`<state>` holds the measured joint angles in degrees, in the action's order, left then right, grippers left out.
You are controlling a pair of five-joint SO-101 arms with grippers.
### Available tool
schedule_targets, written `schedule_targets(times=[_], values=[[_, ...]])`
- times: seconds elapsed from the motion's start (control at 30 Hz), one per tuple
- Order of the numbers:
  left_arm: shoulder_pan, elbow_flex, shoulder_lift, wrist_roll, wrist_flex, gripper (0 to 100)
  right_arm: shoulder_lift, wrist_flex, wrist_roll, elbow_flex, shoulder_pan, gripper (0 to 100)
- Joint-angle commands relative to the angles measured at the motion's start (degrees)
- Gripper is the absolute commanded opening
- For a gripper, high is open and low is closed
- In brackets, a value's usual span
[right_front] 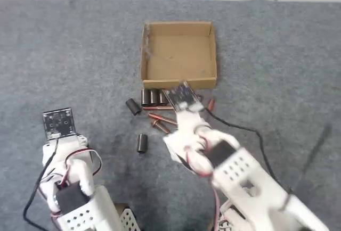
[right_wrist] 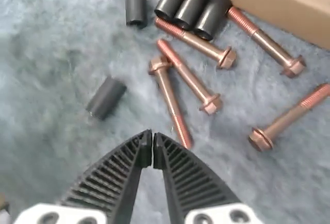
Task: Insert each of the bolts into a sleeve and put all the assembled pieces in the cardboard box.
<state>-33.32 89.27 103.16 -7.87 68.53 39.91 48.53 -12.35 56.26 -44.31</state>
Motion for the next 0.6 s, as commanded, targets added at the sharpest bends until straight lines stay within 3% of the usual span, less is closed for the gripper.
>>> schedule_targets(times=[0.0, 0.13, 0.27, 0.43, 0.57], values=[[-0.3, -4.1, -0.7, 0.2, -0.2, 1, -11.4, -1.2, -3.1, -11.2, -1.5, 1.0], [-0.4, -7.4, -10.1, 0.2, -2.5, 1, -21.7, -1.2, -5.8, -18.6, -4.7, 1.0], [-0.5, -8.1, -22.7, 0.2, -10.4, 1, -28.8, -1.0, -8.2, -24.2, -7.3, 1.5], [-0.4, -10.2, -37.2, 0.2, -18.3, 1, -34.3, 5.7, -12.5, -33.0, -9.9, 14.2], [-0.3, -12.8, -46.8, 0.2, -22.4, 1, -38.7, 8.9, -14.2, -37.5, -13.4, 13.0]])
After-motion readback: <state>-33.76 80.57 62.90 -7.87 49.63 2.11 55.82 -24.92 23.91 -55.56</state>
